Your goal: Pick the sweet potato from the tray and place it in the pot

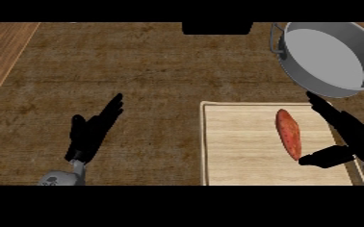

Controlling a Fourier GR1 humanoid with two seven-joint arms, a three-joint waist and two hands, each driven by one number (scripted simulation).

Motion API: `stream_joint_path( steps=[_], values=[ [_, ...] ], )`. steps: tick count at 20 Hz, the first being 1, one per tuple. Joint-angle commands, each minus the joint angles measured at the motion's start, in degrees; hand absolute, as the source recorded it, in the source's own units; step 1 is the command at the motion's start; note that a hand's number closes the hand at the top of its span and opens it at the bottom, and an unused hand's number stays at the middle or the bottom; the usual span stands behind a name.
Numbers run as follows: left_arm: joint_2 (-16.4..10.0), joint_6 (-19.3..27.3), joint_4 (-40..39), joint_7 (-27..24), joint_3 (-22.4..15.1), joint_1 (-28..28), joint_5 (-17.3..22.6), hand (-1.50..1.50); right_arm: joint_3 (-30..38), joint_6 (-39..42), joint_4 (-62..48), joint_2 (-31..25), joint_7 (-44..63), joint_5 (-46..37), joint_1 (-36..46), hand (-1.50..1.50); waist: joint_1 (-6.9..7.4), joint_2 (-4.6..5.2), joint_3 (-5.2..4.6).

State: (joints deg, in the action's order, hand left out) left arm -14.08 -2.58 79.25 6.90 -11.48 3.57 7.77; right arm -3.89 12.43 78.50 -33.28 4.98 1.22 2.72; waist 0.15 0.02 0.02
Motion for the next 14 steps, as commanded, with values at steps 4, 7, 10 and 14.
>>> stream_joint_path(
  steps=[4,7,10,14],
  values=[
    [0.23,-1.96,-1.03,0.1,2.86,1.05,-0.58,0.0,3.75,5.34,-1.22,3.68,-4.22,3.2,-1.07,-1.5,-0.19,-0.04,-0.02],
    [1.33,-1.51,-2.2,-0.59,2.02,0.95,-2.03,0.0,5.93,8.57,-6.03,4.32,-10.98,5.39,-2.15,-1.5,-0.12,-0.01,0.01],
    [1.09,-1.63,1.54,0.99,1.8,-1.25,-2.22,0.0,8.29,11.7,-9.5,4.96,-11.46,8.5,0.98,-1.5,0.14,-0.04,0.01],
    [3.68,-1.54,0.34,-0.08,1.85,-0.47,-3.41,0.0,7.78,11.07,-11.97,9.41,-9.02,7.89,1.86,-1.5,0.0,-0.01,-0.01]
  ],
)
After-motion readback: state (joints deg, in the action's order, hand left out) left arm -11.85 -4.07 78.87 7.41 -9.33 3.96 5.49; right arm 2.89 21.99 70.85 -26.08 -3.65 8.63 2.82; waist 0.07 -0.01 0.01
